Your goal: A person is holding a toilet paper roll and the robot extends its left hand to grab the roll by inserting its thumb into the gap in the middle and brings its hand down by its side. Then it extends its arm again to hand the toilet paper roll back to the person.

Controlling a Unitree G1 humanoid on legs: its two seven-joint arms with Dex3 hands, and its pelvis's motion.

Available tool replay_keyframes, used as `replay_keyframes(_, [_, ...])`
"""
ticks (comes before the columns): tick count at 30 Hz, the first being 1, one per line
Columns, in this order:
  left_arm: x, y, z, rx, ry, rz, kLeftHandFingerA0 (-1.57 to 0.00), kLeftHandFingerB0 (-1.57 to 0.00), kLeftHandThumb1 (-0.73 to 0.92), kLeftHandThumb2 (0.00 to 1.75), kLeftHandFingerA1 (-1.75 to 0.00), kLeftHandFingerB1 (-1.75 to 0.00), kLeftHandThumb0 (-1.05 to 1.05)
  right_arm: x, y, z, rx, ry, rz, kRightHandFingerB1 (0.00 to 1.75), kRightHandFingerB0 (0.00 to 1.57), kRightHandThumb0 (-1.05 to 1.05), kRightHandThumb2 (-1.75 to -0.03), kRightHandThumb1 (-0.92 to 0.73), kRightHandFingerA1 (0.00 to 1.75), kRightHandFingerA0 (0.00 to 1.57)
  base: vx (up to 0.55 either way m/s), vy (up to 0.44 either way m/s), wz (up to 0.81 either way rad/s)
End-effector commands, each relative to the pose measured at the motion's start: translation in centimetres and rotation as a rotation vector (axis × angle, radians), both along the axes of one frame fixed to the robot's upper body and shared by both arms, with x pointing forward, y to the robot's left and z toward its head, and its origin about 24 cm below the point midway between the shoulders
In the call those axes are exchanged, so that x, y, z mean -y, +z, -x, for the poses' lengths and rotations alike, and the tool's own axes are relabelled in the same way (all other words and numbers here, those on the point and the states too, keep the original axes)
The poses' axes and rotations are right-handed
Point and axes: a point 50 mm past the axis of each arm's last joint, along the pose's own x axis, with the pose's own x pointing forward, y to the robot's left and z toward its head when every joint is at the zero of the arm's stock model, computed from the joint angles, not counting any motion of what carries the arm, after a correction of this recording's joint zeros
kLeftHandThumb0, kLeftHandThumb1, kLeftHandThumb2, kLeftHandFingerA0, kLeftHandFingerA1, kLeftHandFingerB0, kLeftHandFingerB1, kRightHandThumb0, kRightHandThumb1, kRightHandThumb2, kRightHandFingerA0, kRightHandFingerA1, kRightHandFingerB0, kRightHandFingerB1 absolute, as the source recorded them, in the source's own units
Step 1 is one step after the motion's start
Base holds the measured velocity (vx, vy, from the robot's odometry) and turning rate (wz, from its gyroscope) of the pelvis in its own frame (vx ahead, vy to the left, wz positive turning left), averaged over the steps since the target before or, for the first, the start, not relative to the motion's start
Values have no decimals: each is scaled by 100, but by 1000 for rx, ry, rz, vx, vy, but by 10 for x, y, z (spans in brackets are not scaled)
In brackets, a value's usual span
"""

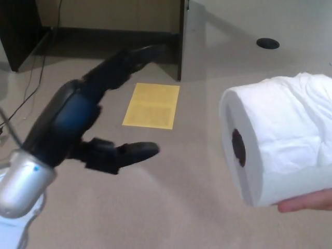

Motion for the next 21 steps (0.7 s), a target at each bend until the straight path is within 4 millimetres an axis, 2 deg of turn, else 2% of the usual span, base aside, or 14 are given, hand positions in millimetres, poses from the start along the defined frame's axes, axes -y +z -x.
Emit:
replay_keyframes(1, [19, 13, -4, -40, -28, -34, -17, -9, 41, 68, -40, -34, -61, 11, 7, -5, 6, -12, 35, 39, 48, -40, -61, -67, 58, 74, 0, 0, 0])
replay_keyframes(3, [26, 17, -5, -40, -53, -28, 0, 0, 26, 85, -48, -48, -31, 9, 7, -6, 10, -9, 32, 39, 48, -40, -60, -67, 59, 73, 0, 0, 0])
replay_keyframes(4, [30, 20, -3, -37, -58, -40, 0, 0, 25, 84, -48, -49, -32, 10, 7, -6, 11, -9, 30, 53, 43, -45, -85, -54, 69, 67, 0, 0, 0])
replay_keyframes(6, [36, 22, 2, -52, -71, -44, 0, 0, 21, 82, -49, -49, -32, 11, 7, -6, 10, -8, 28, 52, 42, -45, -86, -56, 66, 65, 0, 0, 0])
replay_keyframes(7, [38, 22, 3, -50, -75, -48, -23, -8, 45, 55, -35, -23, -57, 11, 8, -7, 11, -5, 30, 53, 42, -45, -86, -55, 67, 66, 0, 0, 0])
replay_keyframes(8, [39, 23, 4, -49, -79, -52, -20, -4, 38, 72, -44, -26, -59, 10, 8, -8, 14, -4, 30, 53, 43, -45, -86, -55, 68, 67, 0, 0, 0])
replay_keyframes(9, [40, 23, 3, -48, -82, -54, -20, -4, 38, 72, -43, -26, -60, 10, 9, -9, 17, -5, 29, 40, 48, -40, -61, -68, 55, 70, 0, 0, 0])
replay_keyframes(11, [43, 23, 3, -45, -97, -55, -18, -7, 38, 70, -42, -25, -60, 10, 9, -10, 21, -9, 21, 40, 49, -40, -61, -67, 60, 71, 0, 0, 0])
replay_keyframes(13, [47, 22, 2, -57, -115, -50, 0, 0, 19, 80, -48, -48, -31, 9, 9, -11, 19, 2, 31, 54, 44, -46, -86, -54, 72, 69, 0, 0, 0])
replay_keyframes(15, [49, 21, 1, -44, -112, -58, 0, 0, 19, 80, -48, -48, -30, 8, 8, -10, 16, -1, 27, 41, 50, -41, -60, -67, 67, 74, 0, 0, 0])
replay_keyframes(17, [51, 20, 1, -38, -109, -55, 0, 0, 20, 80, -48, -49, -30, 8, 7, -8, 13, 1, 28, 41, 51, -40, -60, -67, 68, 74, 0, 0, 0])
replay_keyframes(18, [52, 19, 0, -43, -108, -44, -1, 0, 20, 80, -49, -48, -29, 7, 7, -8, 12, 3, 25, 54, 45, -45, -86, -54, 72, 69, 0, 0, 0])
replay_keyframes(20, [53, 18, -4, -50, -104, -25, -1, 0, 22, 81, -48, -48, -29, 7, 7, -9, 7, 6, 22, 40, 49, -40, -60, -68, 62, 74, 0, 0, 0])
replay_keyframes(21, [54, 17, -6, -52, -105, -11, -1, 0, 22, 81, -48, -48, -29, 7, 7, -10, 8, 10, 25, 53, 43, -45, -85, -55, 69, 69, 0, 0, 0])
